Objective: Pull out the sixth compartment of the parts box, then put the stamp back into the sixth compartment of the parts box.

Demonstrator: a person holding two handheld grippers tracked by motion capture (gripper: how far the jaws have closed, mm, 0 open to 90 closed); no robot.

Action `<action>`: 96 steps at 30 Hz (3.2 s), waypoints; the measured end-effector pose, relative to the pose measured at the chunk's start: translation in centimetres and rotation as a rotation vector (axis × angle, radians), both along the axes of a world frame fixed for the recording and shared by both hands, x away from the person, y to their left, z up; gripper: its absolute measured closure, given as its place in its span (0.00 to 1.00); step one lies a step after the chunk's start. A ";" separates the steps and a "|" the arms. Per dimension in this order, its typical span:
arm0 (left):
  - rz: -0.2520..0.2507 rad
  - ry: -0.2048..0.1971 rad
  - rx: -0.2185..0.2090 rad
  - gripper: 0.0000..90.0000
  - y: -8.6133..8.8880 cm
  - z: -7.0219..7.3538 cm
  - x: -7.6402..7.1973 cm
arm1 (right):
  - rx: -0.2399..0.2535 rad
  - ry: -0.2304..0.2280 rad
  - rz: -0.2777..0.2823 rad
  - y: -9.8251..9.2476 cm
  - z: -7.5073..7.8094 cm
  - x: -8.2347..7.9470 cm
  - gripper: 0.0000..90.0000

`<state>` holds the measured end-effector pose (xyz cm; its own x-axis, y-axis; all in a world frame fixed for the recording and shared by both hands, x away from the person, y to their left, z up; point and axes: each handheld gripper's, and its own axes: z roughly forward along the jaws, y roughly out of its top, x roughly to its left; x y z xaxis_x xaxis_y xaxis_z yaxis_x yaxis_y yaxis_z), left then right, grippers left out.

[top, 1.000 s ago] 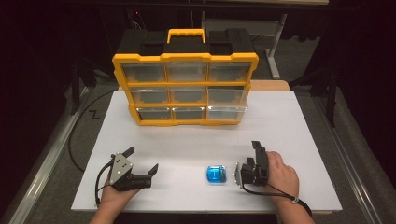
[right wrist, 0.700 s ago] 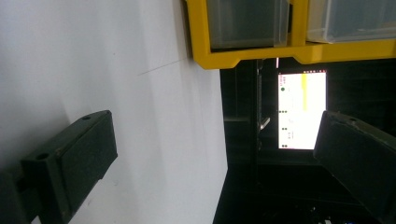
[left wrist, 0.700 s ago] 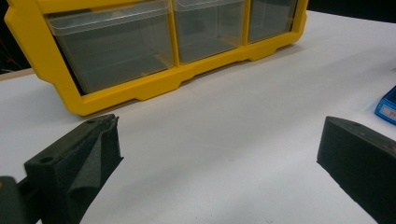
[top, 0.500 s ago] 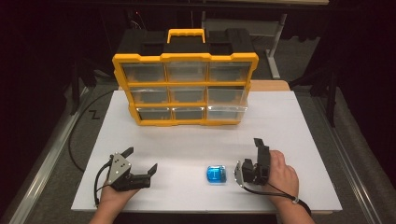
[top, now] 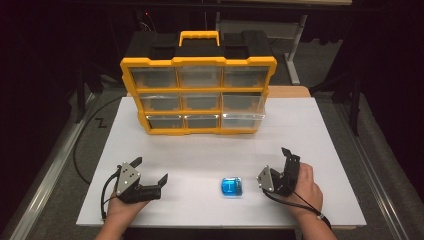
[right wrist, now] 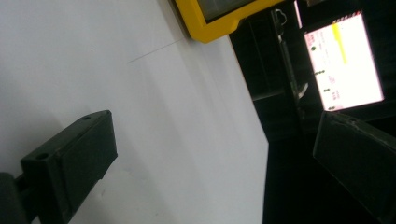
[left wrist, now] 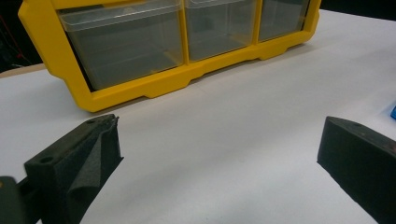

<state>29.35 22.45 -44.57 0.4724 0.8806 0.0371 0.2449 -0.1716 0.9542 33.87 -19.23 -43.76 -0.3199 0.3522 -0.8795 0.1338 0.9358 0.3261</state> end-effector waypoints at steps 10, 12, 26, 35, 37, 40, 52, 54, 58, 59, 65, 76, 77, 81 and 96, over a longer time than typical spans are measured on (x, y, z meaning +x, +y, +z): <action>0.019 -0.008 -0.001 0.00 0.0 0.0 0.1 | 0.189 0.095 -0.028 -1.0 0.0 0.3 0.01; 0.022 -0.008 -0.003 0.00 0.0 0.0 0.1 | 0.261 0.120 -0.045 -1.2 -0.1 0.4 0.01; 0.036 -0.003 0.002 0.00 0.0 0.1 0.4 | 0.651 0.274 -0.094 -3.3 0.1 1.3 0.01; 0.032 -0.001 0.009 0.00 -0.1 -0.1 0.7 | 0.861 0.292 -0.087 -4.1 0.4 1.3 0.01; 0.035 -0.001 0.004 0.00 0.0 -0.1 0.6 | 0.940 0.301 -0.086 -4.4 0.6 1.4 0.01; 0.032 -0.001 0.003 0.00 0.0 -0.1 0.8 | 1.001 0.311 -0.094 -4.7 0.5 1.6 0.01; 0.018 -0.004 0.011 0.00 -0.4 -0.1 1.0 | 1.019 0.313 -0.114 -5.4 0.7 1.6 0.01; 0.026 -0.009 0.002 0.00 -0.4 0.0 0.9 | 0.999 0.334 -0.126 -5.4 0.5 1.6 0.01; 0.023 -0.002 0.007 0.00 -0.4 -0.1 1.0 | 1.000 0.348 -0.137 -5.6 0.5 1.8 0.01; 0.023 -0.001 0.005 0.00 -0.4 -0.1 1.0 | 0.997 0.354 -0.142 -5.6 0.5 1.8 0.01; 0.025 -0.005 -0.004 0.00 -0.4 -0.1 1.0 | 0.974 0.375 -0.153 -5.5 0.3 1.9 0.01; 0.019 -0.009 0.009 0.00 -0.5 0.1 0.7 | 0.928 0.424 -0.170 -5.2 0.1 2.0 0.01; 0.021 -0.013 0.007 0.00 -0.5 0.1 0.6 | 0.927 0.434 -0.174 -5.2 0.1 2.0 0.01; 0.023 -0.014 0.005 0.00 -0.4 0.1 0.7 | 0.926 0.462 -0.196 -5.1 0.1 2.1 0.01; -0.001 -0.018 0.000 0.00 -0.5 0.2 0.6 | 0.831 0.589 -0.225 -4.7 0.1 2.9 0.01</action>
